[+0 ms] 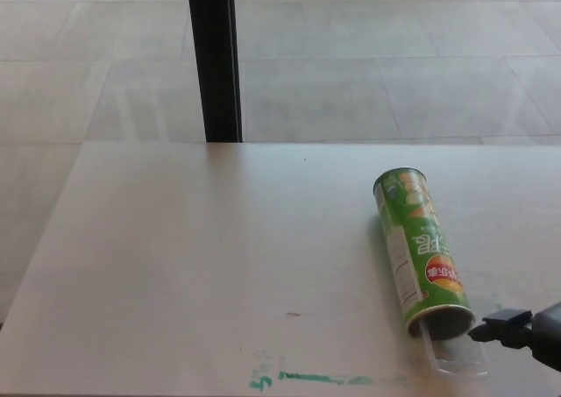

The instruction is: Use the finger on the right hand of the robot to pull out the chips tray kept inside a container in the middle of the desk

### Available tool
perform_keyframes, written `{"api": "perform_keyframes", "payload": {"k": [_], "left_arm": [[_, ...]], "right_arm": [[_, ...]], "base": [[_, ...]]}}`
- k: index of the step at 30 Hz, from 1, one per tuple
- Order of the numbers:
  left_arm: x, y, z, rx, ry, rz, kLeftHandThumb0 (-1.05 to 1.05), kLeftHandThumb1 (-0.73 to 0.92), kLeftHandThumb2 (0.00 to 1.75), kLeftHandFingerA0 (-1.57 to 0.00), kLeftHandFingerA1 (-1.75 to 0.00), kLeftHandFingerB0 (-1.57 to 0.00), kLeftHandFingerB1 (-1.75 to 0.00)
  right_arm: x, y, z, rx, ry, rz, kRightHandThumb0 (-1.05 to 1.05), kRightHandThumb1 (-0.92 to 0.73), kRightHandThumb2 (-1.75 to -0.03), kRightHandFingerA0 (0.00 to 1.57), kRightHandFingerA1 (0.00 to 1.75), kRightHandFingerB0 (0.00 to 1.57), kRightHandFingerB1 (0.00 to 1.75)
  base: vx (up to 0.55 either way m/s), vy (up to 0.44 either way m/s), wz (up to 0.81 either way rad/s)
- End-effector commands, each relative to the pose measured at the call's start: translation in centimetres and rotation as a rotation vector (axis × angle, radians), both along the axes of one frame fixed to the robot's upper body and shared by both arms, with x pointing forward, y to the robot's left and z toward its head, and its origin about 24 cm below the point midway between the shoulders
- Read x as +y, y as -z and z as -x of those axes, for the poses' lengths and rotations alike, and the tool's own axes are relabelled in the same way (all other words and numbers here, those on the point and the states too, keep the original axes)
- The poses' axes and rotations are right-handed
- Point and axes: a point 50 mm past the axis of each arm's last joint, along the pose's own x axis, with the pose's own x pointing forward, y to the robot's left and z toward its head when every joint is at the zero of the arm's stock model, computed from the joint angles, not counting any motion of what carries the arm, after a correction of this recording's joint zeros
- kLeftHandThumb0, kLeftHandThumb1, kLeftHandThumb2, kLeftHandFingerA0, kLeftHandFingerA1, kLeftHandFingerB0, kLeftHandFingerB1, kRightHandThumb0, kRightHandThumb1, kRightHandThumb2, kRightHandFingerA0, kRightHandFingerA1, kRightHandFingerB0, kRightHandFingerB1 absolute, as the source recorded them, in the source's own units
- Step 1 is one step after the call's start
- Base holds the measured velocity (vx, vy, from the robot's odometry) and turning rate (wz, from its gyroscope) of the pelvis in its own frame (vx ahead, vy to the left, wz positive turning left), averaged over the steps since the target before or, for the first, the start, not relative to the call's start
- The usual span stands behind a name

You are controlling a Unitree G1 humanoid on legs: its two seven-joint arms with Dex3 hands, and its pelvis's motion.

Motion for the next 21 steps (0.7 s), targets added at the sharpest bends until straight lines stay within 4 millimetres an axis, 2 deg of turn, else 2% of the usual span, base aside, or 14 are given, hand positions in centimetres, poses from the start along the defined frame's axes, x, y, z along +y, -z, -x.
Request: {"api": "perform_keyframes", "payload": {"k": [1,3,5,6,10,12,14,16,18,21], "left_arm": [[0.4,-0.2,0.4,0.022,0.004,-0.026,-0.48,0.72,0.61,-0.59,-0.66,-0.64,-0.62],[0.4,-0.1,0.5,0.021,0.000,-0.019,-0.48,0.72,0.61,-0.56,-0.62,-0.68,-0.68],[0.4,-0.2,0.4,0.014,0.003,-0.016,-0.48,0.71,0.61,-0.56,-0.63,-0.68,-0.66],[0.4,-0.2,0.4,0.016,0.003,-0.017,-0.45,0.73,0.61,-0.56,-0.61,-0.58,-0.53],[0.4,-0.2,0.4,0.020,0.006,-0.016,-0.48,0.73,0.61,-0.53,-0.58,-0.58,-0.54],[0.4,-0.3,0.2,0.008,-0.011,-0.003,-0.48,0.71,0.62,-0.52,-0.59,-0.52,-0.51],[0.4,-0.3,0.1,0.007,-0.008,-0.003,-0.49,0.72,0.62,-0.51,-0.59,-0.50,-0.51],[0.5,-0.4,0.0,0.008,-0.002,-0.005,-0.49,0.72,0.62,-0.51,-0.59,-0.50,-0.51],[0.5,-0.4,0.0,0.021,0.022,-0.028,-0.48,0.73,0.62,-0.56,-0.61,-0.61,-0.59],[0.5,-0.3,0.0,0.022,0.017,-0.031,-0.48,0.73,0.62,-0.58,-0.63,-0.62,-0.59]], "right_arm": [[0.2,0.1,-0.9,-0.014,0.018,0.077,-0.16,-0.49,-0.54,0.89,1.08,0.32,0.35],[0.7,0.1,-1.2,-0.023,0.015,0.060,-0.18,-0.49,-0.54,0.88,1.09,0.31,0.34],[1.2,0.0,-1.5,-0.033,0.011,0.049,-0.18,-0.48,-0.55,0.90,1.07,0.31,0.35],[1.4,0.0,-1.6,-0.037,0.014,0.054,-0.20,-0.48,-0.54,0.90,1.06,0.32,0.34],[1.9,0.2,-1.6,-0.050,-0.002,0.058,-0.20,-0.48,-0.54,0.92,1.02,0.33,0.36],[1.9,0.6,-1.5,-0.026,0.008,0.059,-0.16,-0.48,-0.54,0.89,1.08,0.34,0.36],[1.9,0.8,-1.5,-0.017,0.011,0.065,-0.18,-0.47,-0.54,0.92,1.03,0.34,0.35],[2.0,1.1,-1.4,-0.006,0.014,0.075,-0.18,-0.47,-0.54,0.92,1.03,0.34,0.35],[2.3,2.1,-0.8,0.033,-0.002,0.092,-0.20,-0.49,-0.54,0.91,1.01,0.34,0.35],[2.5,2.9,-0.2,0.053,-0.018,0.086,-0.18,-0.49,-0.54,0.95,1.05,0.35,0.35]], "base": [[0.00,0.000,0.00],[0.00,0.000,0.00],[0.00,0.000,0.00],[0.00,0.000,0.00],[0.00,0.000,0.00],[0.00,0.000,0.00],[0.00,0.000,0.00],[0.00,0.000,0.00],[0.00,0.000,0.00],[0.00,0.000,0.00]]}}
